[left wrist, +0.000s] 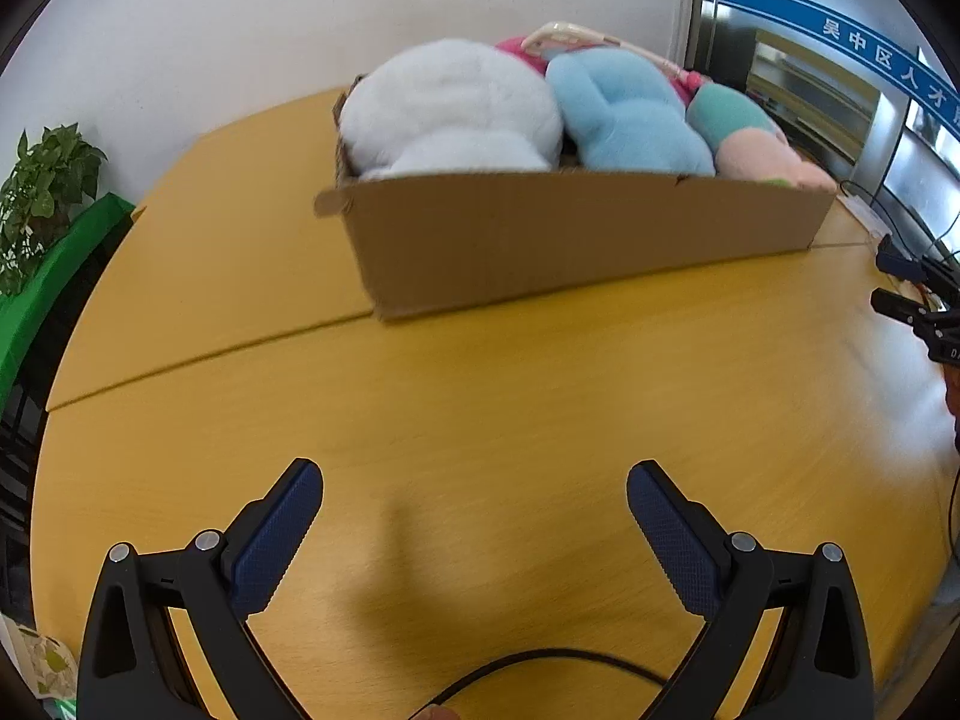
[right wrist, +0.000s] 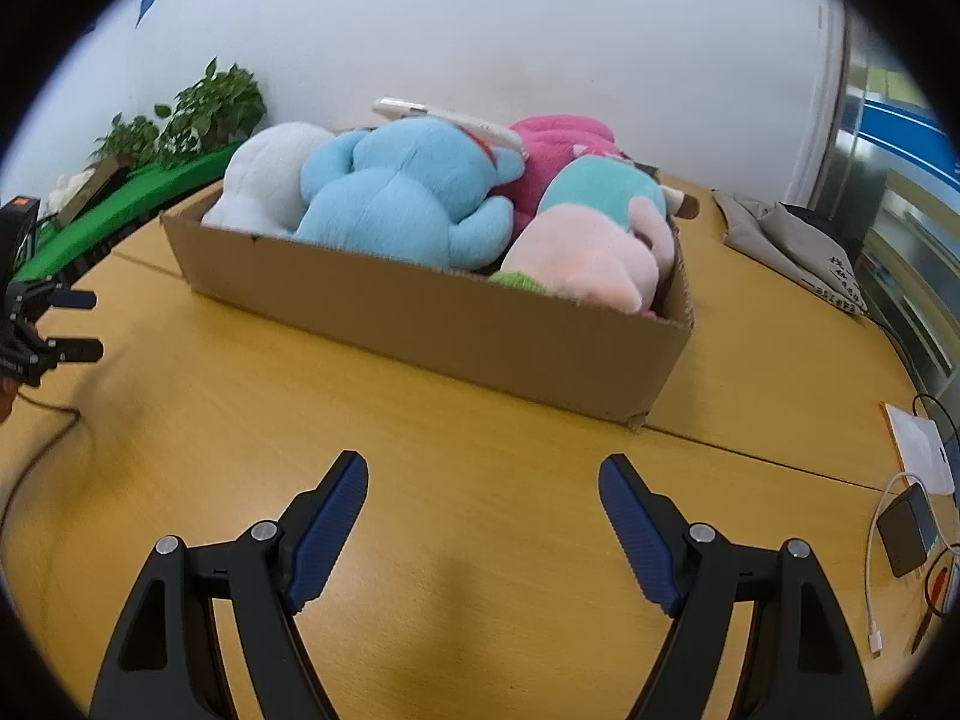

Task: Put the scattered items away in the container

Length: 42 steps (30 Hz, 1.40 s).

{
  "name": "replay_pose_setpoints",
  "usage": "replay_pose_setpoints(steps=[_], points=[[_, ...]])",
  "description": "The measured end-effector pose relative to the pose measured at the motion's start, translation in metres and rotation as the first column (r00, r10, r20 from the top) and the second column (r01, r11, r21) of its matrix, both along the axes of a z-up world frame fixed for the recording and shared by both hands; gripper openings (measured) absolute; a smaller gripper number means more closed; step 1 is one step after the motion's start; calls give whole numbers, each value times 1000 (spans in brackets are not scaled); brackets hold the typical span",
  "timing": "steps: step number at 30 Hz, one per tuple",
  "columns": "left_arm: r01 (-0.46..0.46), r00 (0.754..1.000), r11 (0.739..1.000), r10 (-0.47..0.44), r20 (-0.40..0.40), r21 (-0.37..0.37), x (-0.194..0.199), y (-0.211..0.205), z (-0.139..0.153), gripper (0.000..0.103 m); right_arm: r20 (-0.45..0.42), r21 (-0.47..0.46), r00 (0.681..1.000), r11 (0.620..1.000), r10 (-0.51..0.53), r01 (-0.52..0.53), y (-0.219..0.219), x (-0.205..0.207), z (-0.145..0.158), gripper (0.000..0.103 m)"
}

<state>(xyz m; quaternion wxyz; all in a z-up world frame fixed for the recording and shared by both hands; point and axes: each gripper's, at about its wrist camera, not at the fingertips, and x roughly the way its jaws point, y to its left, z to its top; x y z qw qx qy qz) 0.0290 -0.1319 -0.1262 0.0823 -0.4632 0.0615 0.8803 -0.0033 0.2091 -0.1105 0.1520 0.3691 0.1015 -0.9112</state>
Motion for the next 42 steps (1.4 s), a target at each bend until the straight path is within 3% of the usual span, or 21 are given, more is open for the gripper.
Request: replay_pose_setpoints(steps=[3,4,7,12,16,21,28,33,36,42], points=[[-15,999,1000,16,43,-28,6,-25,-24,103,48,3,998,999,34,-34,9,4,-20,80],[-18,999,1000,18,44,-5,9,-32,-27,103,63,8,997,999,41,-41,13,5,-25,80],[-22,999,1000,21,26,14,17,-45,-29,103,110,45,994,998,27,-32,28,5,-44,80],[31,999,999,-31,9,20,22,-56,-28,103,139,-10,990,1000,19,-18,55,4,-51,85],[78,997,996,-77,-32,32,18,-66,-28,103,171,-7,985,1000,1,0,70,-3,-55,103],[106,994,994,-104,-36,39,18,-78,-25,103,174,-6,983,999,53,-53,77,-7,-50,103],[187,982,981,-186,-33,44,28,-94,-27,103,176,-8,961,976,214,-216,93,-6,-47,103],[216,976,975,-215,-30,45,32,-107,-24,103,177,-8,955,970,239,-241,97,-11,-46,103],[233,972,971,-232,-21,46,4,-116,-22,103,175,-8,954,969,243,-245,96,-11,-48,103],[233,973,972,-232,-21,44,15,-114,-21,103,173,-6,955,970,242,-245,93,-10,-48,103]])
